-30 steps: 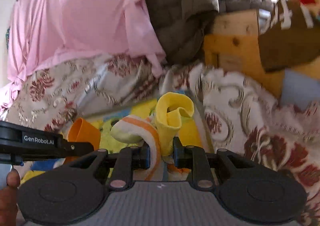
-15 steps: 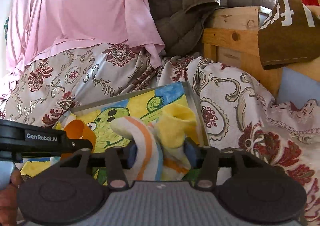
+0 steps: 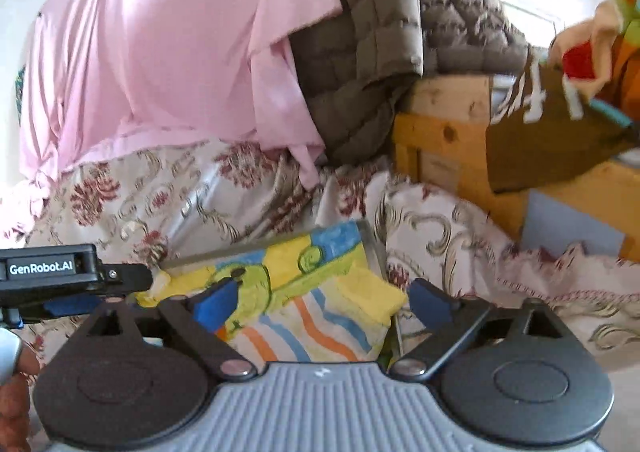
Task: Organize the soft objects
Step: 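Carry the orange band and striped towel onto the frog-drawing tray and open both tools, then lift both open tools from the tray and move them over the pile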
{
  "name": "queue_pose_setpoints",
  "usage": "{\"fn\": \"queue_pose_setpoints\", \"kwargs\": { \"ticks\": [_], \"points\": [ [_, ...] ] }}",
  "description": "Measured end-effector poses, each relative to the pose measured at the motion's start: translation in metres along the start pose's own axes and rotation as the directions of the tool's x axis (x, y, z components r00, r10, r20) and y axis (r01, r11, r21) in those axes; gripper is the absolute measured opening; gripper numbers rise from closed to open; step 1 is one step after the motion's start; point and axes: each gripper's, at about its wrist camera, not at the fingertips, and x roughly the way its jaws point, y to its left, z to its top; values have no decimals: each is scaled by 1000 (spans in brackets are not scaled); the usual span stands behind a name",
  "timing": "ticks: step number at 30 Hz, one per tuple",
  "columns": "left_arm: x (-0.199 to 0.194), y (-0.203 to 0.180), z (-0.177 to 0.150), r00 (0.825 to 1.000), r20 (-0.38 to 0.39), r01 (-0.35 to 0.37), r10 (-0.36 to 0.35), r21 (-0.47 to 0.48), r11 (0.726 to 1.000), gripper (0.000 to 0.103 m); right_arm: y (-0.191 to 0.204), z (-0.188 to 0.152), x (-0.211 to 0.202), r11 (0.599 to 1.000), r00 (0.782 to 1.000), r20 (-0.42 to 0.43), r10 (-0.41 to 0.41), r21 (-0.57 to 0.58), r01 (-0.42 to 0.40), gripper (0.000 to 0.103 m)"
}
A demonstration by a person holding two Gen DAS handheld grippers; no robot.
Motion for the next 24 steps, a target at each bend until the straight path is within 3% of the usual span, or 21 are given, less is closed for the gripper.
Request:
{"fn": "queue_pose_setpoints", "kwargs": {
  "ticks": [2,11,18,24],
  "points": [
    [-18,-3,2,999,34,-3,3,15,1000,88,1,3,-15,1000,1000,24,10,3,-10,102],
    [-97,-6,-10,993,118,5,-7,16,1000,102,-5,3,-88,997,991,135,6,71,-16,103],
    [-143,6,-36,995,93,45,-46,6,999,102,1,-19,-142,997,987,158,3,80,-16,103],
    [-187,4,-60,987,157,40,-45,32,999,102,12,-38,-181,996,981,184,54,63,-67,103]
  ]
}}
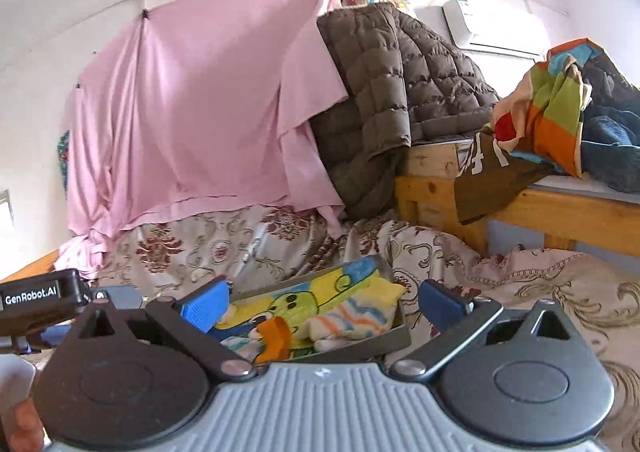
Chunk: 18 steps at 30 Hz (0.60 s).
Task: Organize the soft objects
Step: 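Lift both open tools from the tray and move them over the pile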
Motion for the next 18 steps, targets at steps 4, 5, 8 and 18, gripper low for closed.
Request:
{"fn": "queue_pose_setpoints", "kwargs": {
  "ticks": [4,5,8,18],
  "points": [
    [-29,-5,-14,999,31,-12,11,17,1000,102,5,-12,-23,1000,1000,16,10,-3,-10,103],
    [-35,-5,-17,999,31,-18,17,17,1000,102,6,-15,-27,1000,1000,8,21,-7,-21,103],
    [-54,-1,-27,998,47,-32,31,4,999,102,9,-22,-40,999,999,-11,44,-3,-44,103],
    [-93,22,-61,992,62,-106,113,-100,989,102,29,-57,-80,999,998,-54,-11,-40,9,103]
  ]
}}
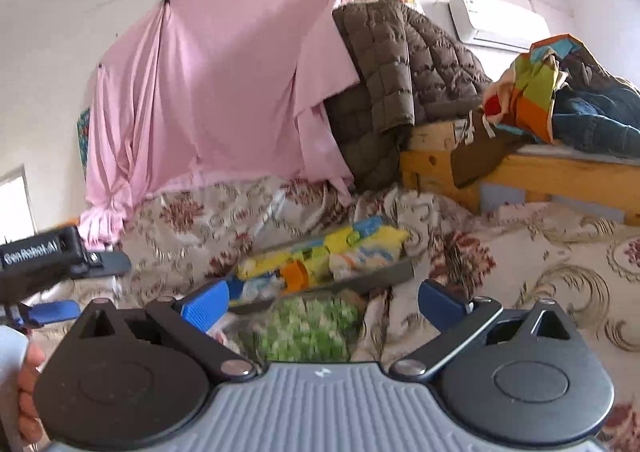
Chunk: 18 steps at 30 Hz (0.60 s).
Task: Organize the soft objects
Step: 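Lift both open tools from the tray and move them over the pile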
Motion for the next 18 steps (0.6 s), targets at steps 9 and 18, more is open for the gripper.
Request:
{"fn": "queue_pose_setpoints", "kwargs": {
  "ticks": [9,18],
  "points": [
    [-23,-1,-9,997,40,-76,70,193,978,102,5,-9,-12,998,998,-42,-43,43,45,103],
    [-31,14,-21,993,-28,-99,112,297,950,102,16,-26,-20,997,981,-192,29,73,-15,103]
  ]
}}
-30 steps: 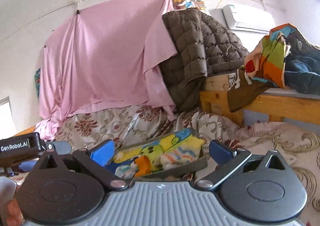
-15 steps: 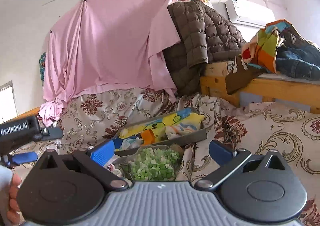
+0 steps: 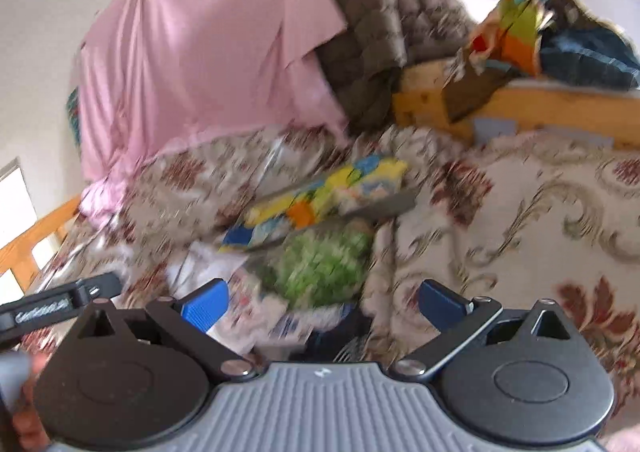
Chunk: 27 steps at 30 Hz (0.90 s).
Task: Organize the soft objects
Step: 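Lift both open tools from the tray and move them over the pile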
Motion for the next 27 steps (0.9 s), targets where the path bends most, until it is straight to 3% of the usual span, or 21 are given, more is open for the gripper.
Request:
{"fn": "queue_pose_setpoints", "kwargs": {
  "ticks": [4,13,27],
  "points": [
    [1,15,-1,998,-40,44,-47,-70,997,102,19,-9,-9,994,1000,12,-18,-106,19,103],
    [14,24,-8,985,-127,112,-113,-15,994,102,35,-17,6,979,995,-90,-52,-199,33,103],
    [25,15,-25,978,-191,103,-88,71,992,102,27,-21,21,984,981,-173,-83,-173,53,103]
  ]
}}
